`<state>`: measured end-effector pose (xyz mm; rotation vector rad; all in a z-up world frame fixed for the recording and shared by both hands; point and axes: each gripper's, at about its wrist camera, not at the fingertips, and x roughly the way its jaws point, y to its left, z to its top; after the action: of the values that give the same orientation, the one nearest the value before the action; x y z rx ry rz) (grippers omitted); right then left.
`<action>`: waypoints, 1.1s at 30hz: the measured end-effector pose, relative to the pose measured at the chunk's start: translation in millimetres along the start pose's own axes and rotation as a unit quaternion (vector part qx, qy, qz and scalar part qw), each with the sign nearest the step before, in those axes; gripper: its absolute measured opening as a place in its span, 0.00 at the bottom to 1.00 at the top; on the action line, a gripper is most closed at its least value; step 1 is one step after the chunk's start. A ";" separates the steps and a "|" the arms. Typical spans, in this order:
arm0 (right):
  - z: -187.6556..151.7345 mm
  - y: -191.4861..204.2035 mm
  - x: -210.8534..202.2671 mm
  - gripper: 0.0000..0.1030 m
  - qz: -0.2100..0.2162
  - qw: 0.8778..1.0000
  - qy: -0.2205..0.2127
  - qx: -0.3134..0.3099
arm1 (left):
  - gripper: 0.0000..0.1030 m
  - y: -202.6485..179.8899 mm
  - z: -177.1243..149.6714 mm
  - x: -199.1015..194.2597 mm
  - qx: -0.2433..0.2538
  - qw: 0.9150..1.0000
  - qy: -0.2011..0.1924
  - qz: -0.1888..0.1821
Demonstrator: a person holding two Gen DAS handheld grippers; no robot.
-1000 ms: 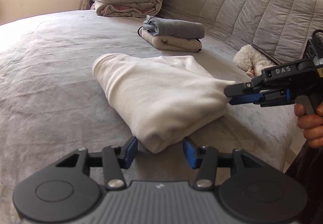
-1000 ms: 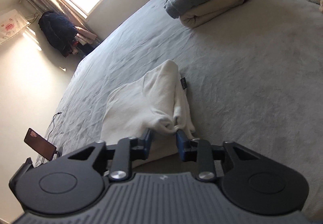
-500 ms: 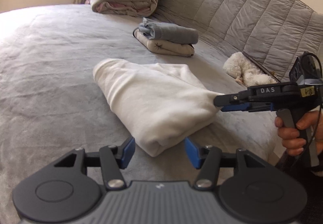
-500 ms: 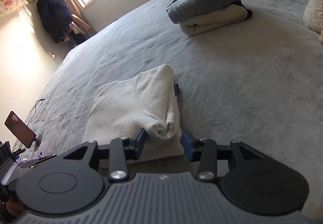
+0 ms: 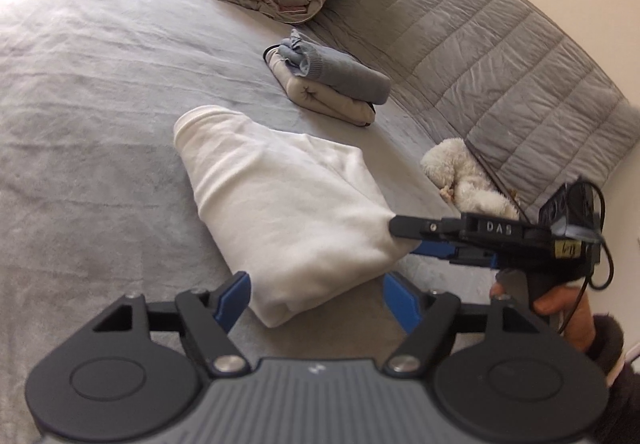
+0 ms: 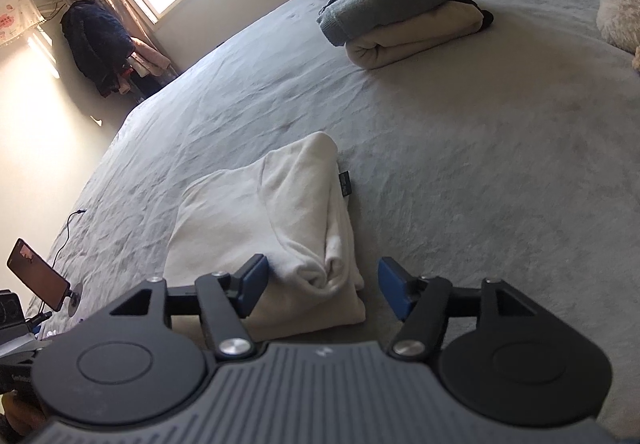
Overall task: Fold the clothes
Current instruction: 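Grasp the folded sweatshirt bundle with both grippers and lift it, then carry the sweatshirt with both grippers over the grey folded clothes stack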
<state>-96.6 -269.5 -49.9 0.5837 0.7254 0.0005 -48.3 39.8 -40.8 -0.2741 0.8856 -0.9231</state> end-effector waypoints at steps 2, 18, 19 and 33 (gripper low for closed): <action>0.5 -1.3 2.2 0.64 0.002 1.000 0.003 0.006 | 0.72 4.0 3.2 3.2 -0.021 1.000 0.000 -0.003; 5.8 -31.3 21.5 0.64 0.054 0.991 0.035 0.120 | 0.67 48.1 13.7 35.3 -0.188 0.982 -0.010 -0.001; 6.1 -33.5 22.9 0.64 0.059 0.989 0.036 0.129 | 0.66 51.1 13.4 37.3 -0.198 0.980 -0.014 -0.004; 7.4 -41.5 39.0 0.40 0.116 0.973 0.018 0.197 | 0.42 67.1 13.4 48.3 -0.269 0.960 -0.076 0.004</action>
<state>-70.7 -300.4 -90.8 1.0483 0.6932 0.0850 14.7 40.0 -96.0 -0.7991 0.9829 -0.6281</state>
